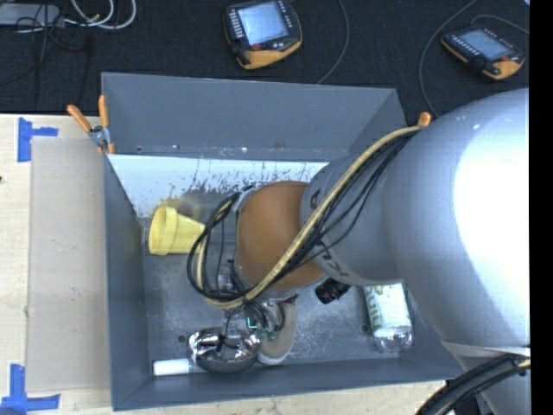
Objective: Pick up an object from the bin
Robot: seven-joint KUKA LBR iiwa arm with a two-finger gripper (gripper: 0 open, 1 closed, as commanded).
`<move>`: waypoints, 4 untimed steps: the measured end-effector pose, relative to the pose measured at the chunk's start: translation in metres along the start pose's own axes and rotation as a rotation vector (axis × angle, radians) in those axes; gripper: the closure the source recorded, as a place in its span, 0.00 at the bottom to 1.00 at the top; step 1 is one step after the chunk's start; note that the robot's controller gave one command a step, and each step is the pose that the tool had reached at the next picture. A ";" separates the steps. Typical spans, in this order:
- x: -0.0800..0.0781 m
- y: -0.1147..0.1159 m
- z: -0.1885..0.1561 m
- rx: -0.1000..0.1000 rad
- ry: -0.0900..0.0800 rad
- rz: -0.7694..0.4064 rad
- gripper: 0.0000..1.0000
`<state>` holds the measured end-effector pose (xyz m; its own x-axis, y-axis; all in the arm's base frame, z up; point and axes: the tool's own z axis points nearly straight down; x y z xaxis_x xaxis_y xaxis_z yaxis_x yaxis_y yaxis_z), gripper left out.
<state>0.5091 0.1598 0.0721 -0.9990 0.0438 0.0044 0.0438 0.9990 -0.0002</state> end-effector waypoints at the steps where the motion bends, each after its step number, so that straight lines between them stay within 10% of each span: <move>1: 0.000 0.000 0.000 0.000 0.000 0.000 0.00; 2: 0.003 0.000 0.002 0.002 0.007 0.000 1.00; 3: 0.000 0.000 0.000 -0.001 -0.002 0.002 0.00; 4: 0.003 0.000 0.002 0.001 0.007 0.003 1.00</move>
Offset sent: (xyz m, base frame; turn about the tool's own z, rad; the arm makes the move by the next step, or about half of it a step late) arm 0.0000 0.0000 0.0000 0.0000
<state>0.5061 0.1598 0.0699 -0.9989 0.0463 0.0117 0.0463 0.9989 -0.0017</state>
